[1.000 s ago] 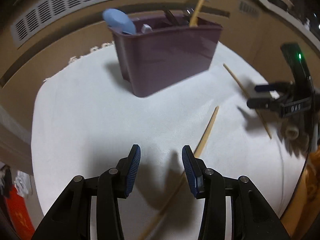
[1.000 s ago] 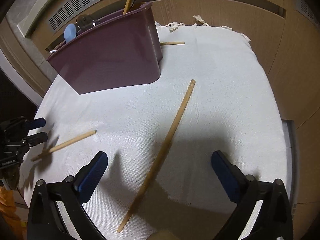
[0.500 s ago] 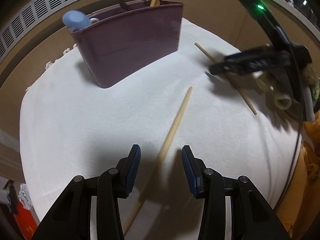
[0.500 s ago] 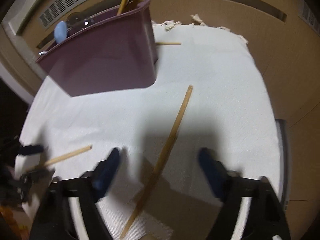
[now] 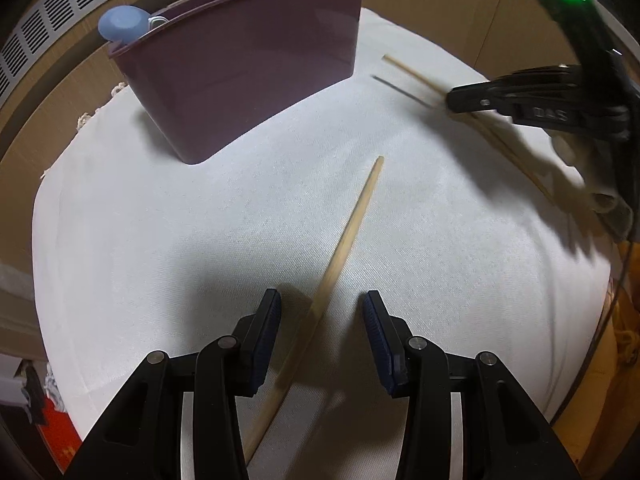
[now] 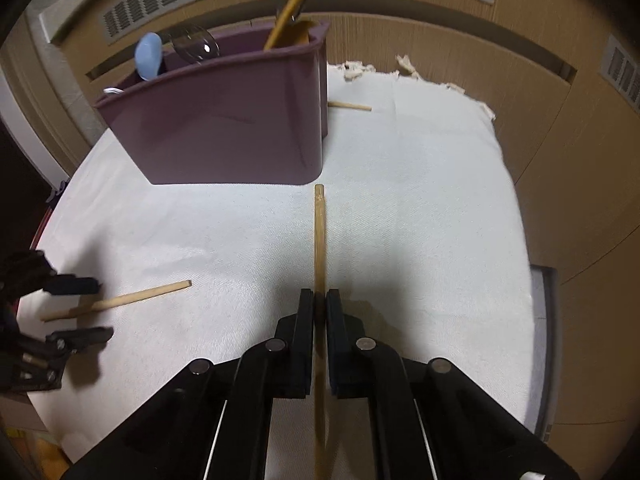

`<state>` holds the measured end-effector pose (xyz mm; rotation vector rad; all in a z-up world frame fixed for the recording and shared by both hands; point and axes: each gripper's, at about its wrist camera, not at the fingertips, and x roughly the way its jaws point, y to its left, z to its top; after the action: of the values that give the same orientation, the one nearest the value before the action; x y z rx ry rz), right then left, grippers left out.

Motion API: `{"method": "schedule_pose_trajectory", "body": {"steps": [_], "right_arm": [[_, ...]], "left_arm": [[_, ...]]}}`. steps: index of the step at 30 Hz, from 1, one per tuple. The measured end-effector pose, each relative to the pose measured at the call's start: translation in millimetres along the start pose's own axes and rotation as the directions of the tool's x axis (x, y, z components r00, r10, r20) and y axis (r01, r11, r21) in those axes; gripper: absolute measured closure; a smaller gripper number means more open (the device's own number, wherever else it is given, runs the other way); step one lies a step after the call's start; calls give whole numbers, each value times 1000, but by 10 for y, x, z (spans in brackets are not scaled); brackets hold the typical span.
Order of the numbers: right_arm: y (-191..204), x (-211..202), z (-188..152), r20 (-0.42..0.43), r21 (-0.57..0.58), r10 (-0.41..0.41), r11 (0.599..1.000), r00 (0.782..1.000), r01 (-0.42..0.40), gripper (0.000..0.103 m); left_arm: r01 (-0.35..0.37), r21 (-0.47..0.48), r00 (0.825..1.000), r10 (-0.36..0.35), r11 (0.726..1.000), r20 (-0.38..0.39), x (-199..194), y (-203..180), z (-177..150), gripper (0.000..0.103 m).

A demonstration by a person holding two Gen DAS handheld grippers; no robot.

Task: Organize utensils
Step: 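Grasp a remaining chopstick with the right tool while the left tool grasps the last one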

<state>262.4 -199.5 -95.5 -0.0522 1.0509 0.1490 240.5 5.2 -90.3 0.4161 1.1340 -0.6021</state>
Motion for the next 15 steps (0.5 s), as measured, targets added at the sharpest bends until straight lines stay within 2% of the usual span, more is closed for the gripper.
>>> {"method": "schedule_pose_trajectory", "body": {"steps": [4, 10, 12, 15], "right_arm": [[19, -83, -50, 18, -13, 22, 1000, 1000, -22, 97], [-19, -98, -99, 23, -4, 63, 998, 998, -63, 97], [-4, -132, -129, 24, -2, 74, 997, 997, -74, 97], [18, -146, -145, 21, 6, 94, 995, 995, -95, 97]], "left_arm": [[-6, -14, 1000, 6, 1000, -29, 36, 10, 86, 63], [-24, -20, 999, 23, 1000, -43, 83, -46, 231, 77], [-29, -7, 999, 29, 1000, -39, 100, -91, 279, 87], [-46, -11, 999, 45, 999, -26, 136, -149, 388, 90]]}}
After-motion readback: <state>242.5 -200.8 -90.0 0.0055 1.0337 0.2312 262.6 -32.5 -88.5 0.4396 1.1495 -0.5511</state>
